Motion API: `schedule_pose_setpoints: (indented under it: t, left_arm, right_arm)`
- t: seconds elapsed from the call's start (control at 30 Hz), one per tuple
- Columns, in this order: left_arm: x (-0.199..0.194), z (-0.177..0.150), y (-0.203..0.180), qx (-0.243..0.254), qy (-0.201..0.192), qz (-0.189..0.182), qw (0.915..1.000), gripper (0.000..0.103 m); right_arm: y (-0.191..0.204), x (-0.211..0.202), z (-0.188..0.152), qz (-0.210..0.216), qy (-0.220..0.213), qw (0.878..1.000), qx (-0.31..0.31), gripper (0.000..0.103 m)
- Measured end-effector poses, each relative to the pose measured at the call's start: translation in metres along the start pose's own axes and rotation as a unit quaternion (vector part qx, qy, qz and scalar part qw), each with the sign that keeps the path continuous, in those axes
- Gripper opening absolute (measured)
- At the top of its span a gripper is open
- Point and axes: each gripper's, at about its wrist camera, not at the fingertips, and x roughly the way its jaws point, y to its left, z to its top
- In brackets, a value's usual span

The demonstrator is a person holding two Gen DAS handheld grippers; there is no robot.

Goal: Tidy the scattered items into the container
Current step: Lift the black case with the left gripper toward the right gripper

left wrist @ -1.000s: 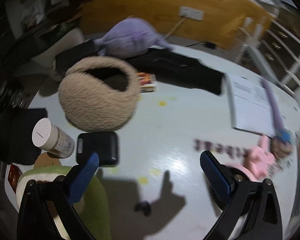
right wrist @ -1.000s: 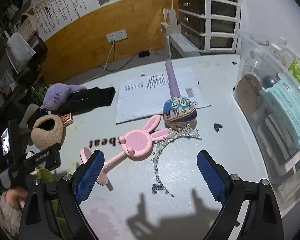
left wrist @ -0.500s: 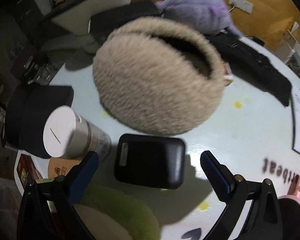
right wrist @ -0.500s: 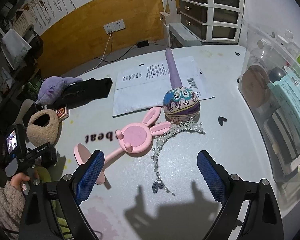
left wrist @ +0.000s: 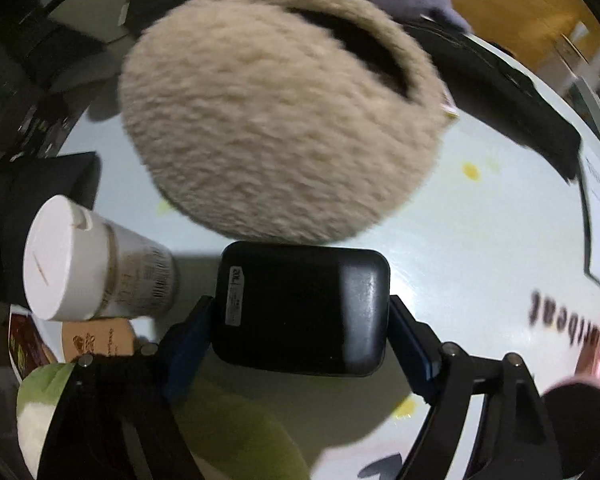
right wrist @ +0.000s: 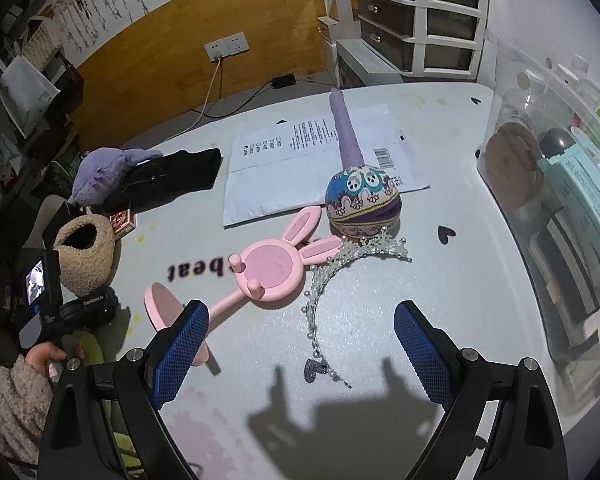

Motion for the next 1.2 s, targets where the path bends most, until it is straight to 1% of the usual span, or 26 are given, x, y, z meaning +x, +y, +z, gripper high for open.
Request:
schedule_pose_setpoints:
  t: [0.1, 0.23, 0.33, 0.4, 0.47, 0.53, 0.6, 0.67, 0.77, 0.83, 0.97, 1.03, 1.13, 1.2]
  left_arm:
    - [-0.004, -0.011, -0.014, 0.039, -0.004, -0.010, 0.9992, 0.083]
    - [-0.012, -0.035, -0.039, 0.109, -0.008, -0.027, 0.9936, 0.083]
    - [-0.020, -0.061, -0.060, 0.176, -0.009, -0.046, 0.9833, 0.082]
    - [-0.026, -0.081, -0.072, 0.221, -0.012, -0.060, 0.9733, 0.082]
    - [-0.031, -0.096, -0.081, 0.255, -0.016, -0.072, 0.9642, 0.082]
    - [-0.036, -0.113, -0.088, 0.292, -0.022, -0.086, 0.9524, 0.082]
    - [-0.041, -0.129, -0.093, 0.328, -0.028, -0.101, 0.9388, 0.082]
    - [-0.046, -0.147, -0.099, 0.371, -0.037, -0.113, 0.9211, 0.082]
    - [-0.052, -0.165, -0.107, 0.416, -0.046, -0.129, 0.8990, 0.082]
    - [-0.056, -0.179, -0.112, 0.441, -0.050, -0.143, 0.8845, 0.083]
    - [-0.065, -0.202, -0.126, 0.480, -0.056, -0.175, 0.8578, 0.082]
    - [-0.068, -0.210, -0.135, 0.491, -0.059, -0.189, 0.8484, 0.082]
    - [-0.075, -0.225, -0.155, 0.512, -0.070, -0.209, 0.8302, 0.082]
    - [-0.082, -0.233, -0.169, 0.519, -0.073, -0.230, 0.8202, 0.082]
  right_arm:
    - [0.001, -0.002, -0.001, 0.002, 0.000, 1.000, -0.001, 0.094]
    - [0.000, -0.009, -0.005, 0.004, -0.007, 1.000, -0.002, 0.094]
    - [-0.003, -0.014, -0.009, 0.004, -0.008, 1.000, 0.001, 0.094]
    - [-0.006, -0.018, -0.012, 0.004, -0.010, 1.000, 0.005, 0.094]
    - [-0.010, -0.022, -0.016, 0.004, -0.011, 1.000, 0.010, 0.094]
    - [-0.015, -0.024, -0.019, 0.005, -0.010, 1.000, 0.019, 0.094]
    - [-0.024, -0.026, -0.024, 0.007, -0.005, 0.999, 0.034, 0.094]
    - [-0.032, -0.026, -0.029, 0.010, 0.003, 0.999, 0.050, 0.094]
    - [-0.048, -0.021, -0.037, 0.022, 0.028, 0.996, 0.077, 0.094]
    - [-0.058, -0.016, -0.045, 0.038, 0.049, 0.994, 0.094, 0.094]
    - [-0.078, -0.005, -0.061, 0.070, 0.091, 0.986, 0.121, 0.093]
    - [-0.088, -0.002, -0.071, 0.079, 0.105, 0.982, 0.137, 0.089]
    - [-0.106, 0.003, -0.087, 0.090, 0.124, 0.973, 0.172, 0.089]
    - [-0.117, 0.005, -0.096, 0.095, 0.133, 0.968, 0.191, 0.088]
